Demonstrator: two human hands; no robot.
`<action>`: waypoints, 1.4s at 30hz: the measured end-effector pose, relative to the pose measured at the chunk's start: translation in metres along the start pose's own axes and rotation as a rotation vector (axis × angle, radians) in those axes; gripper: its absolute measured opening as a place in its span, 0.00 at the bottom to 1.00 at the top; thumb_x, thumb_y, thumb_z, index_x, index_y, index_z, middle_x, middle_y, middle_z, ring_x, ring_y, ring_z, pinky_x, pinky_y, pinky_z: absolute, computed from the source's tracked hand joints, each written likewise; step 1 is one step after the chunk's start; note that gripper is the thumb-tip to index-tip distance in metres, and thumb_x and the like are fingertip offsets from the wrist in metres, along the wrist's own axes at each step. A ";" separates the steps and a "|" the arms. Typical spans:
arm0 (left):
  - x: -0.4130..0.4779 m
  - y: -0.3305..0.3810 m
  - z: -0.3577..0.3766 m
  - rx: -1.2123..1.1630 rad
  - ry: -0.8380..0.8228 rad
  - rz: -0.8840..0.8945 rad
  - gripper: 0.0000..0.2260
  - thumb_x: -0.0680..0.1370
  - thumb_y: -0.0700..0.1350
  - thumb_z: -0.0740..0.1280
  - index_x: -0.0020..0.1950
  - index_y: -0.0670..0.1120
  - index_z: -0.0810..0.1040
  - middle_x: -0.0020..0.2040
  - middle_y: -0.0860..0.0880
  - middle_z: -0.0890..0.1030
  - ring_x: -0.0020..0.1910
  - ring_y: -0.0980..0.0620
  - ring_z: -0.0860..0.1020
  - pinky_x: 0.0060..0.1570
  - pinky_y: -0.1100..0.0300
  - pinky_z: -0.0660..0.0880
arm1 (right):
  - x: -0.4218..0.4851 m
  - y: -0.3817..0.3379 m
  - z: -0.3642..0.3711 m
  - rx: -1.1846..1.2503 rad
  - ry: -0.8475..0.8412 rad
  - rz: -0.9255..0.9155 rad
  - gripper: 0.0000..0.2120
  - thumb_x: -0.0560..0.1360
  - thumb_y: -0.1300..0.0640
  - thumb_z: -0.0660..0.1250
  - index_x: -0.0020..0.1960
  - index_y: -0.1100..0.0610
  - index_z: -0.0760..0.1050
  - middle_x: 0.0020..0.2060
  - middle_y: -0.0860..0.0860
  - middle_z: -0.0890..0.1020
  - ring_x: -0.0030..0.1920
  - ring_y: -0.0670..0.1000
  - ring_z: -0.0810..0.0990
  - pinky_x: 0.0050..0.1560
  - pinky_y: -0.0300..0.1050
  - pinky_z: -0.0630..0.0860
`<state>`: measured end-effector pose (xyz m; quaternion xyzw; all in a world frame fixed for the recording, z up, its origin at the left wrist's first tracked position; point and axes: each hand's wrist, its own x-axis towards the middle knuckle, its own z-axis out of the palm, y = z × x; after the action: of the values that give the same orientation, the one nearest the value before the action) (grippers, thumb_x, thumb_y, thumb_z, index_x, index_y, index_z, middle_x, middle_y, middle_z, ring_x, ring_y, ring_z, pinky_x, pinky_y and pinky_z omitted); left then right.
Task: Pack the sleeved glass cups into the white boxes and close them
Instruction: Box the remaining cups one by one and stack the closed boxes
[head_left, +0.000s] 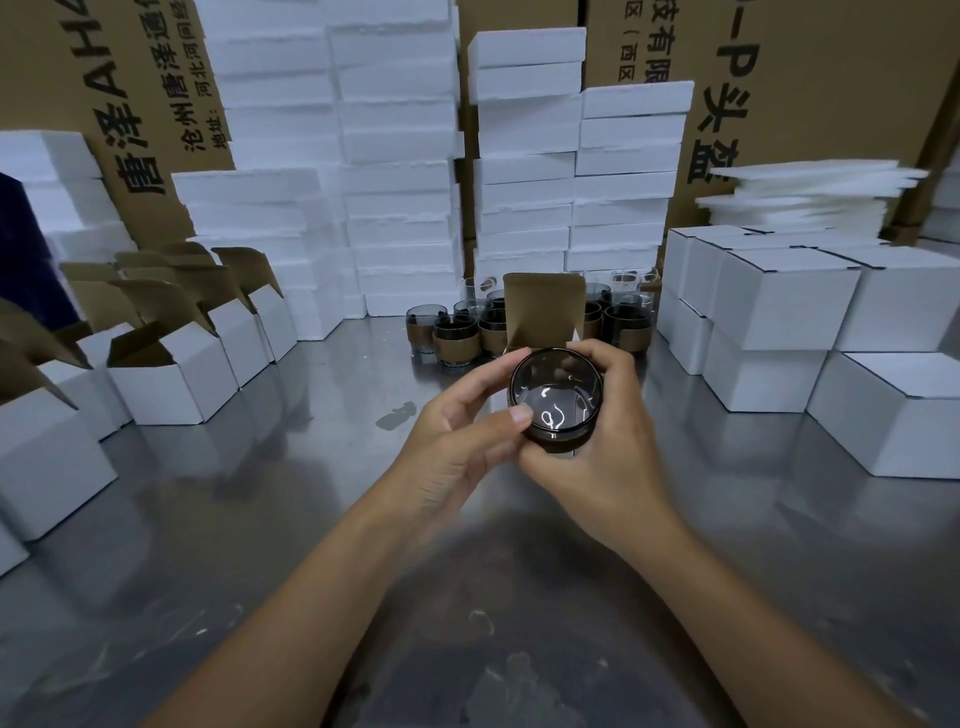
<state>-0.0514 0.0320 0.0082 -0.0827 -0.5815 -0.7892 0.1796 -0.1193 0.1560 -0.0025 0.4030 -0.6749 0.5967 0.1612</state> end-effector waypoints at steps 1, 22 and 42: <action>0.000 0.000 0.000 0.001 0.001 0.002 0.21 0.71 0.36 0.67 0.64 0.46 0.77 0.62 0.47 0.78 0.57 0.49 0.80 0.44 0.62 0.77 | 0.000 0.000 0.000 -0.007 0.000 -0.004 0.32 0.60 0.48 0.71 0.57 0.29 0.58 0.56 0.44 0.74 0.56 0.41 0.76 0.51 0.29 0.72; 0.000 0.001 -0.001 0.183 0.015 -0.098 0.19 0.74 0.51 0.65 0.65 0.51 0.75 0.53 0.47 0.81 0.46 0.48 0.81 0.43 0.59 0.77 | 0.005 -0.010 -0.006 0.299 -0.002 0.240 0.18 0.65 0.43 0.74 0.52 0.43 0.72 0.43 0.33 0.80 0.46 0.38 0.80 0.39 0.31 0.76; -0.003 -0.004 0.004 0.328 0.114 -0.142 0.27 0.66 0.61 0.69 0.62 0.51 0.74 0.51 0.46 0.83 0.49 0.50 0.82 0.41 0.60 0.77 | 0.010 -0.004 -0.005 0.397 -0.095 0.547 0.13 0.71 0.42 0.67 0.50 0.49 0.78 0.42 0.46 0.85 0.44 0.45 0.83 0.42 0.43 0.77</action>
<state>-0.0505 0.0371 0.0051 0.0338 -0.6956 -0.6980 0.1670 -0.1240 0.1573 0.0089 0.2579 -0.6355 0.7181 -0.1182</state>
